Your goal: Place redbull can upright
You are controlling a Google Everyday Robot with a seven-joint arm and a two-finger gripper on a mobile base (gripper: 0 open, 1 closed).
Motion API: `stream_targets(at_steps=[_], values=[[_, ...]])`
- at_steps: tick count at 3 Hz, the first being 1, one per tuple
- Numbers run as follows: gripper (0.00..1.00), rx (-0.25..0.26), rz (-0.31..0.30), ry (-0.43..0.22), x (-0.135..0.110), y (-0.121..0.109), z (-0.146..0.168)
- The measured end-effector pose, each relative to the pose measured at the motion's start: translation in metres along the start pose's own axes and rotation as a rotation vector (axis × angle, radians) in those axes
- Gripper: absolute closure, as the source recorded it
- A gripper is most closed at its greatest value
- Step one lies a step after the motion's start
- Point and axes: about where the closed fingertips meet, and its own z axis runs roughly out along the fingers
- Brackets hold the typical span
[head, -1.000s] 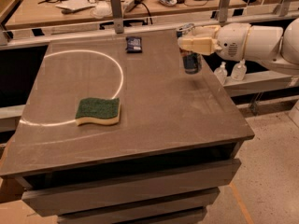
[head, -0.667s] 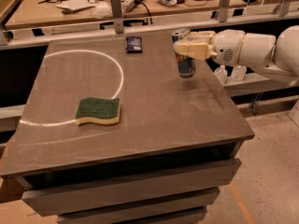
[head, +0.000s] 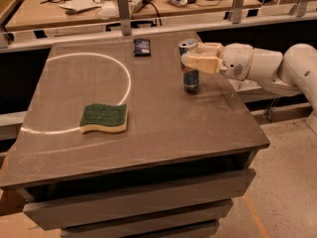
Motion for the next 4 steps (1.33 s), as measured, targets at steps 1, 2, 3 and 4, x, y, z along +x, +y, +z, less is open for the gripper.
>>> stream_targets(at_steps=[1, 2, 3, 4], values=[[0.13, -0.041, 0.003, -0.007, 0.013, 0.001, -0.001], [0.0, -0.056, 0.007, -0.015, 0.018, 0.001, -0.001], [0.0, -0.056, -0.005, 0.001, 0.018, -0.001, -0.013], [0.0, -0.053, -0.016, 0.023, 0.018, -0.002, -0.022]])
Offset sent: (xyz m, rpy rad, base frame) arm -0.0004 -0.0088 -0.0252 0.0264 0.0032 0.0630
